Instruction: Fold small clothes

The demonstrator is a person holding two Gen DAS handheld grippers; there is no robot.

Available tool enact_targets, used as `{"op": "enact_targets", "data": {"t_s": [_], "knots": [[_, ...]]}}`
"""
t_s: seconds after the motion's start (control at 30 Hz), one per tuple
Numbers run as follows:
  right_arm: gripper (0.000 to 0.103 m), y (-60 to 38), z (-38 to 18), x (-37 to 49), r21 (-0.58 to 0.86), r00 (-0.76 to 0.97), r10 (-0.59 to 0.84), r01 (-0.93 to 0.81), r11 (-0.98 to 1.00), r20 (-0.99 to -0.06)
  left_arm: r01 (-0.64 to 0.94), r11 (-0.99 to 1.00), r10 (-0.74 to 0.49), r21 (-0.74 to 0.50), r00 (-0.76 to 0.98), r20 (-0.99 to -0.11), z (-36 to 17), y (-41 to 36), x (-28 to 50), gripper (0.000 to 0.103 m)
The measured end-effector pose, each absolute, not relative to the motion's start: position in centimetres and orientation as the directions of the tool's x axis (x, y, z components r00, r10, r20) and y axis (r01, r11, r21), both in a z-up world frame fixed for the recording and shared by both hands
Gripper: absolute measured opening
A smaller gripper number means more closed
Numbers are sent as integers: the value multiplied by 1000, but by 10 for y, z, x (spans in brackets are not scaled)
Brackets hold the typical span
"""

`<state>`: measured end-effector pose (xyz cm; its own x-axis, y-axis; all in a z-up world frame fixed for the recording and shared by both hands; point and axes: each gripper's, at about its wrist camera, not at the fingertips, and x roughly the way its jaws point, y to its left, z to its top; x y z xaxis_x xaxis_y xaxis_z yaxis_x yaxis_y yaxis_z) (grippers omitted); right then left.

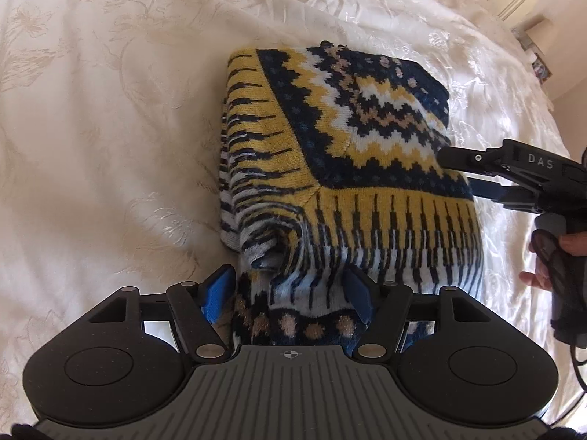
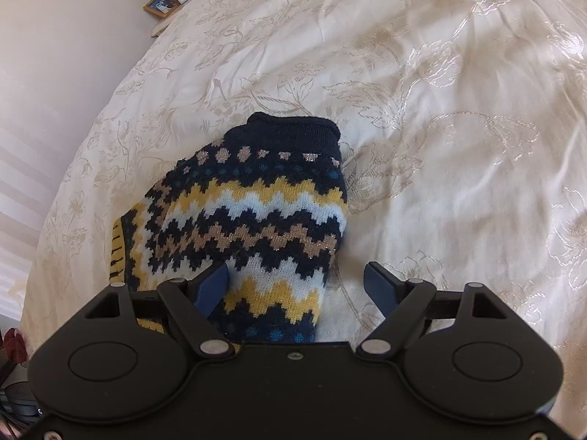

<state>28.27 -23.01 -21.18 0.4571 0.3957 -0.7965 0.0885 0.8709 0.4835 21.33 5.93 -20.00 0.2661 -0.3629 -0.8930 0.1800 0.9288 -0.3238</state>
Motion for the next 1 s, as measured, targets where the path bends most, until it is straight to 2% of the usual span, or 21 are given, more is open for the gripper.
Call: {"op": "enact_targets", "data": {"t_s": [0.13, 0.4, 0.47, 0.53, 0.6, 0.73, 1.0], "knots": [[87, -226, -221, 291, 507, 442, 424, 86, 857, -791, 193, 915, -395, -355, 245, -885, -208, 54, 219, 71], [87, -222, -229, 294, 579, 420, 496, 91, 810, -760, 184, 877, -476, -443, 215, -853, -216, 58, 222, 72], [75, -221, -229, 289, 605, 408, 524, 92, 791, -748, 194, 864, -499, -464, 208, -841, -216, 60, 221, 67], [49, -220, -224, 282, 587, 418, 506, 85, 805, -755, 206, 858, -508, -470, 206, -836, -214, 60, 220, 51], [45, -219, -217, 278, 586, 430, 499, 93, 805, -753, 224, 848, -523, -480, 208, -827, -210, 62, 220, 43], [42, -212, -195, 269, 554, 461, 459, 89, 828, -760, 228, 825, -561, -517, 222, -797, -201, 66, 215, 32], [42, -211, -158, 218, 536, 482, 435, 89, 839, -761, 284, 772, -631, -569, 225, -743, -182, 56, 171, 31]]}}
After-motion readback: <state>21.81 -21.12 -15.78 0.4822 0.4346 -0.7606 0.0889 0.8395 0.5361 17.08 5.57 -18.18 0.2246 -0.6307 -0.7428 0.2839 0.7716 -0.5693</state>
